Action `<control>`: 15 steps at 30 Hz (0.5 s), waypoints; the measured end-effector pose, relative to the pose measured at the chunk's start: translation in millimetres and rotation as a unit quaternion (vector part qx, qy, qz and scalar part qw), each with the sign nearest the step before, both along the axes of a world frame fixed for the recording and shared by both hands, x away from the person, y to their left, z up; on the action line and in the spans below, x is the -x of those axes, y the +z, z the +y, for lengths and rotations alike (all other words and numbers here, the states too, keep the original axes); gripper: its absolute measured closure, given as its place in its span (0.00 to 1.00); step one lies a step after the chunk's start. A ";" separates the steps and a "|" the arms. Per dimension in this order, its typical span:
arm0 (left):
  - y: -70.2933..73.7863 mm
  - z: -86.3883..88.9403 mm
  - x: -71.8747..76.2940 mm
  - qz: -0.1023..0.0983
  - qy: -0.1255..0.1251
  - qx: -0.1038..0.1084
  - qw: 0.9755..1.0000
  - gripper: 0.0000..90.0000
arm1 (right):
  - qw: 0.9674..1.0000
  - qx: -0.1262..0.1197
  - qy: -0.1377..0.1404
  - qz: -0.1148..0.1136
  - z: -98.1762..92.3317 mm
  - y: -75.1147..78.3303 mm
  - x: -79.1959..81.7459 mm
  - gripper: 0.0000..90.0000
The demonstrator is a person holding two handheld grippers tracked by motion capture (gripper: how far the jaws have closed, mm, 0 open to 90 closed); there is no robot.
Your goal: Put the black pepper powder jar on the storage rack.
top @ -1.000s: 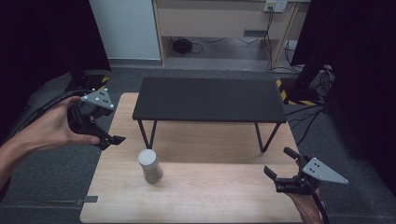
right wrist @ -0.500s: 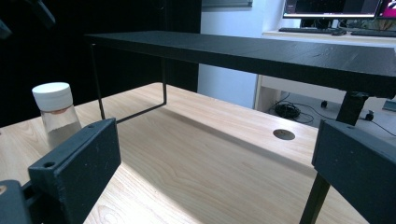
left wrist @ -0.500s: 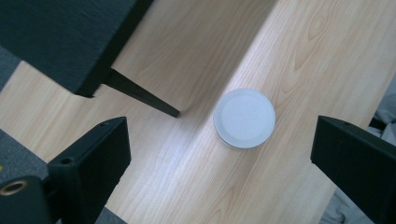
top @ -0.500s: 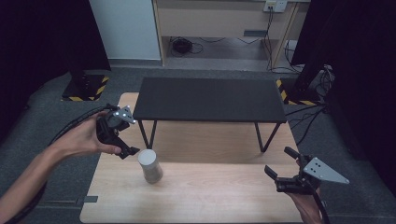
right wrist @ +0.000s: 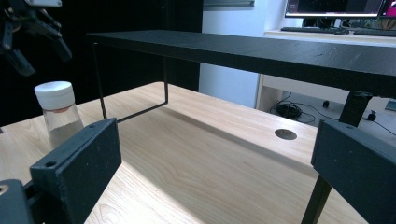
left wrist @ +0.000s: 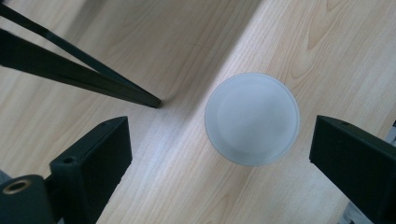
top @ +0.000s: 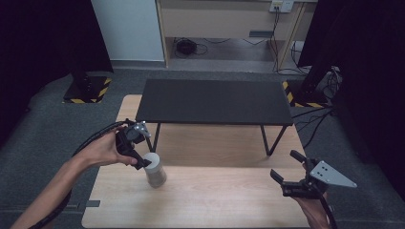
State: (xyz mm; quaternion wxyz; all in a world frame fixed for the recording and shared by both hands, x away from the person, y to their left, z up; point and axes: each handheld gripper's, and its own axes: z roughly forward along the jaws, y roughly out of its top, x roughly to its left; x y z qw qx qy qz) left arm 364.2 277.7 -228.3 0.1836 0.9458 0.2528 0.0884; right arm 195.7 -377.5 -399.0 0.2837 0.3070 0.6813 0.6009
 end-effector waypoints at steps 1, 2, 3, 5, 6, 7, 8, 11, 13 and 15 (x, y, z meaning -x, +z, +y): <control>-5.7 -2.8 -1.5 0.003 0.000 -0.001 1.000 0.05 | 1.000 0.000 0.000 0.000 -0.1 -0.1 0.0 0.02; -5.7 -2.8 -1.5 0.003 0.000 -0.001 1.000 0.05 | 1.000 0.000 0.000 0.000 -0.1 -0.1 0.0 0.02; -7.1 -4.3 -2.1 0.004 -0.002 -0.005 1.000 0.05 | 1.000 0.000 0.000 0.000 -0.4 0.0 -0.2 0.02; -11.7 -6.9 -2.9 0.008 -0.004 -0.007 1.000 0.05 | 1.000 0.000 -0.001 0.000 -0.2 0.0 0.0 0.02; -13.9 -7.4 -3.6 0.010 -0.004 -0.006 1.000 0.05 | 1.000 0.000 0.000 0.000 -0.3 -0.1 0.0 0.02; -17.3 -9.6 -4.3 0.012 -0.006 -0.009 1.000 0.05 | 1.000 0.000 0.000 -0.001 -0.3 0.0 0.1 0.02; -17.3 -9.6 -4.3 0.012 -0.006 -0.009 1.000 0.05 | 1.000 0.000 0.000 -0.001 -0.3 0.0 0.1 0.02; -23.8 -12.6 -5.0 0.015 -0.008 -0.009 1.000 0.05 | 1.000 -0.001 0.000 0.000 -0.7 -0.1 0.0 0.02; -25.4 -13.8 -5.2 0.015 -0.010 -0.010 1.000 0.05 | 1.000 -0.001 0.000 0.000 -0.6 -0.1 0.0 0.02; -28.6 -15.0 -6.1 0.017 -0.011 -0.008 1.000 0.06 | 1.000 -0.001 0.000 0.000 -0.7 0.0 -0.2 0.02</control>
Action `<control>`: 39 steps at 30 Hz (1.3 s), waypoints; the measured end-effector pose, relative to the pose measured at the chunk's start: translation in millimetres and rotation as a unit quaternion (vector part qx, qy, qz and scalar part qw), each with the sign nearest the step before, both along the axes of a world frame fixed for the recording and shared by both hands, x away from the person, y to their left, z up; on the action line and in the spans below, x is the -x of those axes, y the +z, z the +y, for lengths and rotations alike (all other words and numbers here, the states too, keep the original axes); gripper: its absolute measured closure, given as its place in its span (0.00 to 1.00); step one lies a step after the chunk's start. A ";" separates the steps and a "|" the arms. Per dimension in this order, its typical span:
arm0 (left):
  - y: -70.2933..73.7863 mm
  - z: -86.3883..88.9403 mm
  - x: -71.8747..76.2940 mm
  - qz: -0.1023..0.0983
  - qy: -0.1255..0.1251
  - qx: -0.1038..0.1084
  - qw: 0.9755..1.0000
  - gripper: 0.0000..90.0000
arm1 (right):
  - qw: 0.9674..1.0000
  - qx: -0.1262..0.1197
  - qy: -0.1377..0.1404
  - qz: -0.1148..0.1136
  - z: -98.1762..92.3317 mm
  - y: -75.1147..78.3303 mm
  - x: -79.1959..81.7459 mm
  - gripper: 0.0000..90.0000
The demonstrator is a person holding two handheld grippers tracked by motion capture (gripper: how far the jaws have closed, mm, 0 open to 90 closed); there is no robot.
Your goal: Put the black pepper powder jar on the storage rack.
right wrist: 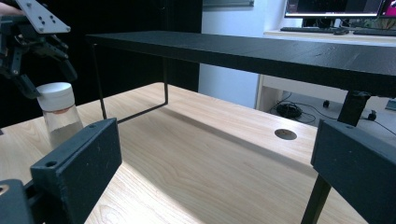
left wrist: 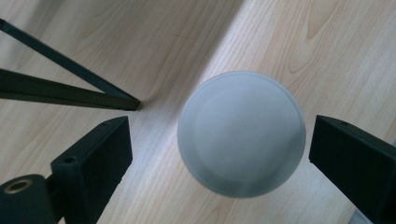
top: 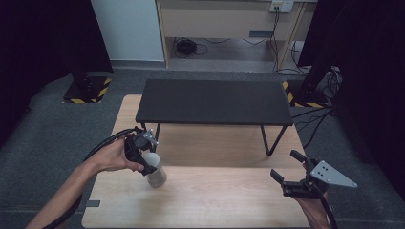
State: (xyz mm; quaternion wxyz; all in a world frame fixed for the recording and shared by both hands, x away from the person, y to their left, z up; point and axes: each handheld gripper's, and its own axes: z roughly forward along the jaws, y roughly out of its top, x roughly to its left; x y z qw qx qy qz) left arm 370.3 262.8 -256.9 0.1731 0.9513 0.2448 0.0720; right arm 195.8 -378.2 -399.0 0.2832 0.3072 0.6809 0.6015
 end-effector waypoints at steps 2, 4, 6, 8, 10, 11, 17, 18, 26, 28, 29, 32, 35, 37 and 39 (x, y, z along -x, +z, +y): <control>-5.6 -3.1 -1.1 0.002 -0.003 -0.002 1.000 0.06 | 1.000 0.000 0.000 0.000 -0.1 -0.1 0.3 0.02; -6.9 -4.0 -1.4 0.003 -0.003 -0.003 1.000 0.07 | 1.000 -0.001 0.000 0.000 -0.2 -0.1 0.4 0.02; -10.4 -5.9 -2.3 0.005 -0.006 -0.005 1.000 0.10 | 1.000 -0.001 -0.001 0.000 -0.3 -0.2 0.3 0.02; -13.6 -8.2 -3.1 0.007 -0.011 -0.010 1.000 0.13 | 1.000 -0.001 -0.001 0.000 -0.3 -0.3 0.3 0.02; -14.3 -8.5 -3.9 0.010 -0.016 -0.011 1.000 0.20 | 1.000 0.000 -0.001 0.000 -0.3 -0.3 0.2 0.02; -14.9 -9.5 -4.4 0.012 -0.020 -0.014 1.000 0.20 | 1.000 0.000 -0.001 0.000 -0.3 -0.3 0.2 0.02; -18.4 -9.6 -7.3 0.020 -0.016 -0.013 1.000 0.36 | 1.000 -0.002 -0.002 0.001 -0.6 -0.5 0.2 0.02; -18.4 -9.4 -7.1 0.019 -0.016 -0.013 1.000 0.36 | 1.000 -0.002 -0.003 0.001 -0.6 -0.6 0.3 0.02; -16.5 -12.6 -8.6 0.021 -0.021 -0.021 0.999 0.36 | 1.000 -0.001 -0.003 0.003 -0.3 -0.5 0.0 0.02; -15.0 -14.6 -6.9 0.017 -0.025 -0.023 0.999 0.36 | 1.000 -0.002 -0.004 0.004 -0.4 -0.6 -0.2 0.02; -14.2 -14.6 -6.3 0.015 -0.025 -0.022 0.999 0.36 | 1.000 -0.001 -0.003 0.003 -0.4 -0.7 0.0 0.02; -0.9 -14.7 -4.2 0.010 -0.025 -0.013 1.000 0.36 | 1.000 -0.003 -0.002 0.003 -0.2 -0.9 0.0 0.03; 10.9 -16.7 -2.7 0.008 -0.027 -0.009 1.000 0.36 | 1.000 -0.003 -0.003 0.003 0.0 -0.7 -0.1 0.03; 24.8 -19.9 -1.9 0.007 -0.029 -0.007 1.000 0.36 | 1.000 -0.002 -0.004 0.001 0.2 -0.6 0.5 0.03; 39.3 -24.2 -1.2 0.006 -0.030 -0.004 1.000 0.36 | 1.000 -0.003 -0.005 0.001 0.0 -0.7 0.8 0.03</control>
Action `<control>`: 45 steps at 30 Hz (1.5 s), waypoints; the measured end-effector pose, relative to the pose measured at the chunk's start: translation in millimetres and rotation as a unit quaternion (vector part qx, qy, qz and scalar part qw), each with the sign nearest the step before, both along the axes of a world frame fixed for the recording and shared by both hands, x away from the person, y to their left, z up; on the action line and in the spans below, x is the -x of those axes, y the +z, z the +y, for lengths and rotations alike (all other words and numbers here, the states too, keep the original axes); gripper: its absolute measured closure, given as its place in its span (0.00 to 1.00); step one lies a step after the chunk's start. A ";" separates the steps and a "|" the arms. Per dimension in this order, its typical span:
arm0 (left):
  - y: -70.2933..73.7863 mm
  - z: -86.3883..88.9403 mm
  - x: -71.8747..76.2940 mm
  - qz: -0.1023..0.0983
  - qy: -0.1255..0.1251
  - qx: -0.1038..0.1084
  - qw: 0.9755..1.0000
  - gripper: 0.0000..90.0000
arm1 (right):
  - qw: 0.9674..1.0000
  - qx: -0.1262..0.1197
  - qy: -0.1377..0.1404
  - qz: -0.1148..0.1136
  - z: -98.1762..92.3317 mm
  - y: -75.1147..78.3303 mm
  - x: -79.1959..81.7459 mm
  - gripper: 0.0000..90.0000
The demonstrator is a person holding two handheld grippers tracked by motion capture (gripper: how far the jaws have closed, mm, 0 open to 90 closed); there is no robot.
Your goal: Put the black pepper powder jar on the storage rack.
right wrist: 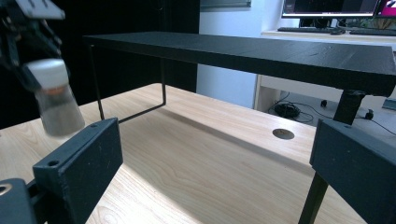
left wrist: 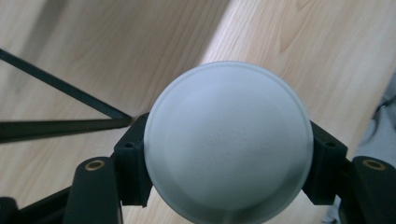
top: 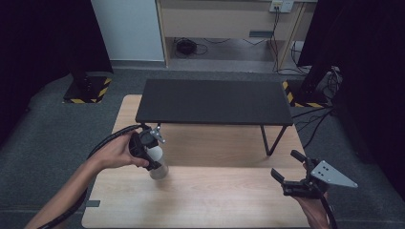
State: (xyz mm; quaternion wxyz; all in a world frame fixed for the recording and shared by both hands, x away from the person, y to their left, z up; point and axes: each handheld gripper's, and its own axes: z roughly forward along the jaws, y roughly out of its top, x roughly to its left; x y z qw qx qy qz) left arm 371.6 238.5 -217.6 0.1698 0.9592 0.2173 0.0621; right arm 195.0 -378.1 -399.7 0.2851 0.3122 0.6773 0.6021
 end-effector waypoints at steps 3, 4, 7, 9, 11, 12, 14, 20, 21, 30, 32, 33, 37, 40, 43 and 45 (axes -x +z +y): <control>30.1 -11.7 1.9 -0.005 0.002 -0.003 1.000 0.36 | 1.000 -0.001 -0.001 -0.001 -0.4 0.1 0.4 0.03; 37.7 -14.5 2.3 -0.008 0.003 -0.003 1.000 0.36 | 1.000 -0.001 -0.001 -0.002 -0.4 0.1 0.5 0.03; 53.1 -20.5 3.1 -0.009 0.004 -0.006 1.000 0.36 | 1.000 -0.003 -0.001 -0.002 -0.8 0.1 0.9 0.03; 78.3 -30.8 4.5 -0.011 0.005 -0.010 1.000 0.36 | 1.000 -0.005 -0.001 -0.003 -1.5 0.3 1.2 0.03; 81.7 -32.2 4.8 -0.010 0.007 -0.011 1.000 0.36 | 1.000 -0.005 -0.002 -0.004 -1.7 0.3 1.2 0.03; 88.2 -34.7 5.3 -0.011 0.007 -0.012 1.000 0.36 | 1.000 -0.006 -0.002 -0.004 -1.8 0.3 1.2 0.03; 106.5 -39.8 5.6 -0.009 0.012 -0.010 1.000 0.36 | 1.000 -0.007 0.000 -0.004 -2.3 0.3 1.2 0.03; 135.6 -49.7 9.0 -0.015 0.017 -0.013 1.000 0.36 | 1.000 -0.008 0.000 -0.006 -2.4 0.3 1.2 0.03; 141.4 -51.3 9.4 -0.016 0.018 -0.013 1.000 0.36 | 1.000 -0.008 0.000 -0.006 -2.4 0.3 1.3 0.03; 187.5 -62.1 13.3 -0.029 0.032 -0.013 0.999 0.36 | 1.000 -0.009 -0.001 -0.006 -2.6 0.5 1.3 0.03; 195.0 -63.7 14.0 -0.031 0.035 -0.013 0.999 0.36 | 1.000 -0.009 -0.001 -0.006 -2.6 0.5 1.3 0.03; 200.9 -65.2 14.1 -0.032 0.037 -0.015 0.999 0.36 | 1.000 -0.009 -0.001 -0.006 -2.5 0.5 1.3 0.03; 217.6 -67.9 14.0 -0.034 0.047 -0.016 0.998 0.36 | 1.000 -0.009 -0.001 -0.007 -2.5 0.4 1.5 0.03; 233.5 -73.8 14.7 -0.034 0.055 -0.028 0.998 0.36 | 1.000 -0.012 -0.002 -0.007 -2.7 0.0 1.7 0.03; 245.2 -75.8 15.1 -0.034 0.061 -0.027 0.997 0.36 | 1.000 -0.011 -0.002 -0.006 -2.7 0.1 1.5 0.03; 254.1 -75.7 13.9 -0.031 0.067 -0.023 0.997 0.36 | 1.000 -0.011 -0.002 -0.006 -2.5 0.2 1.3 0.03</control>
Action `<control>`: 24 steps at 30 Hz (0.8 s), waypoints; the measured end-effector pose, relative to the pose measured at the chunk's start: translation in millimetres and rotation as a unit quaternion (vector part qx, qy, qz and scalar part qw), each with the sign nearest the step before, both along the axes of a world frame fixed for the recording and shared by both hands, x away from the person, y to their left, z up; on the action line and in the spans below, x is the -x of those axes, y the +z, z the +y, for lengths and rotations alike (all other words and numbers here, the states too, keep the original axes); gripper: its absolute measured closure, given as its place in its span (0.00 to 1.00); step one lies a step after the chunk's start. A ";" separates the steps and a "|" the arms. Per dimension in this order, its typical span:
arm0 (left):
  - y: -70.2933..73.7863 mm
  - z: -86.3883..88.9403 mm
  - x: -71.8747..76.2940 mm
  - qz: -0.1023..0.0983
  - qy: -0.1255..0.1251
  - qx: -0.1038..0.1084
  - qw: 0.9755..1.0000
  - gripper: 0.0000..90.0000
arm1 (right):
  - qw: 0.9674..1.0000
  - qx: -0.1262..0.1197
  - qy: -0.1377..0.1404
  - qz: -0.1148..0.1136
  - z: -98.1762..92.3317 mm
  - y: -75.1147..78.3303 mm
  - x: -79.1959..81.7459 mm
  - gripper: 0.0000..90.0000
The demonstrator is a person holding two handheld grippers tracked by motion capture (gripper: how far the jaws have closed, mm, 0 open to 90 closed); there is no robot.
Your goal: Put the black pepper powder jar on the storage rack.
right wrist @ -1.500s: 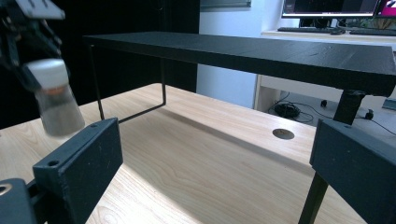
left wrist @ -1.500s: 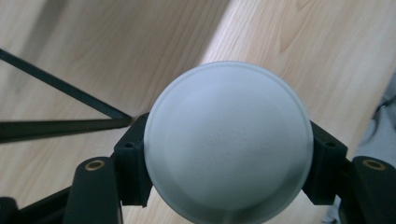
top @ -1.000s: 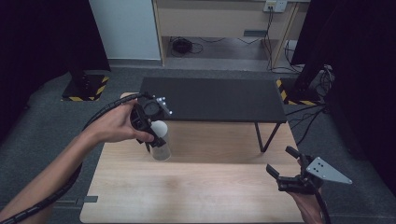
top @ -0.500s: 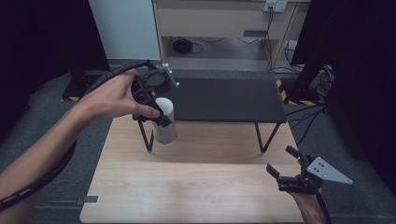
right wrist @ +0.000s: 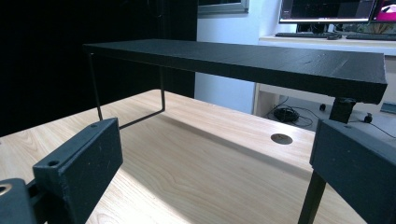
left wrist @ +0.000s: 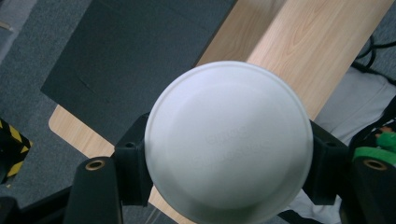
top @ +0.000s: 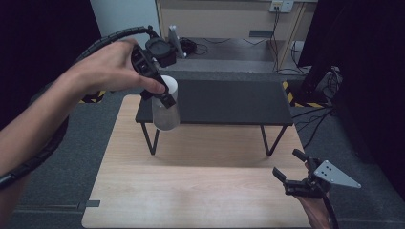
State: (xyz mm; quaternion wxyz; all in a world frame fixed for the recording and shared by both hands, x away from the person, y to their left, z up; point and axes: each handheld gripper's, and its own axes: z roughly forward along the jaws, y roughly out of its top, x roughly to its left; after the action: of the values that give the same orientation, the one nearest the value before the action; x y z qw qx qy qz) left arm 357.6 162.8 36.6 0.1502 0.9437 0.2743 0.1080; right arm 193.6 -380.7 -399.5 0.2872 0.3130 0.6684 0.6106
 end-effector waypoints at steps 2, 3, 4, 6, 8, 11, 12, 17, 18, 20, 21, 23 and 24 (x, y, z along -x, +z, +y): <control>5.2 -0.6 -1.5 0.002 0.004 0.000 1.000 0.36 | 1.000 0.000 0.000 -0.001 0.1 -0.1 0.2 0.03; 7.3 -0.5 -2.3 0.003 0.007 0.002 1.000 0.36 | 1.000 0.000 0.000 -0.001 0.0 0.0 0.4 0.03; 9.2 -0.5 -3.5 0.003 0.009 0.002 1.000 0.36 | 1.000 -0.001 0.000 -0.001 -0.1 -0.1 0.3 0.03; 10.9 1.6 -6.3 0.002 0.019 0.011 1.000 0.36 | 1.000 -0.001 0.001 0.000 -0.3 0.0 0.1 0.03; 10.8 3.7 -10.3 0.000 0.026 0.019 0.999 0.36 | 1.000 0.000 0.000 0.000 -0.2 -0.1 0.2 0.03; 7.4 6.7 -18.0 0.000 0.038 0.026 0.999 0.36 | 1.000 0.000 0.000 0.000 -0.3 -0.1 0.2 0.03; 5.1 7.7 -21.8 0.000 0.045 0.028 0.999 0.36 | 1.000 0.000 0.000 0.000 -0.4 -0.1 0.2 0.03; -4.0 14.5 -37.7 -0.004 0.068 0.038 0.997 0.36 | 1.000 -0.001 -0.001 0.001 -0.7 -0.4 0.2 0.03; -5.8 16.0 -40.9 -0.005 0.073 0.040 0.997 0.36 | 1.000 0.000 -0.001 0.001 -0.7 -0.4 0.1 0.03; -9.0 19.5 -47.3 -0.006 0.082 0.044 0.996 0.36 | 1.000 -0.001 -0.001 0.002 -0.9 -0.7 -0.2 0.03; -11.0 21.9 -50.4 -0.007 0.090 0.049 0.995 0.36 | 1.000 0.000 -0.002 0.002 -0.9 -0.7 -0.3 0.03; -14.2 25.6 -57.2 -0.006 0.105 0.055 0.993 0.36 | 1.000 0.000 -0.002 0.003 -0.9 -0.8 -0.4 0.03; -16.4 27.0 -59.4 -0.009 0.114 0.059 0.992 0.36 | 1.000 0.000 -0.002 0.003 -0.9 -0.8 -0.4 0.03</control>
State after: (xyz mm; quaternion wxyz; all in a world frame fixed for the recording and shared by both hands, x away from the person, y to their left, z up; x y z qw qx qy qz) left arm 417.0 189.8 20.2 0.1944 0.8948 0.3847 0.1163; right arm 194.1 -381.6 -400.3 0.2864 0.3156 0.6688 0.6092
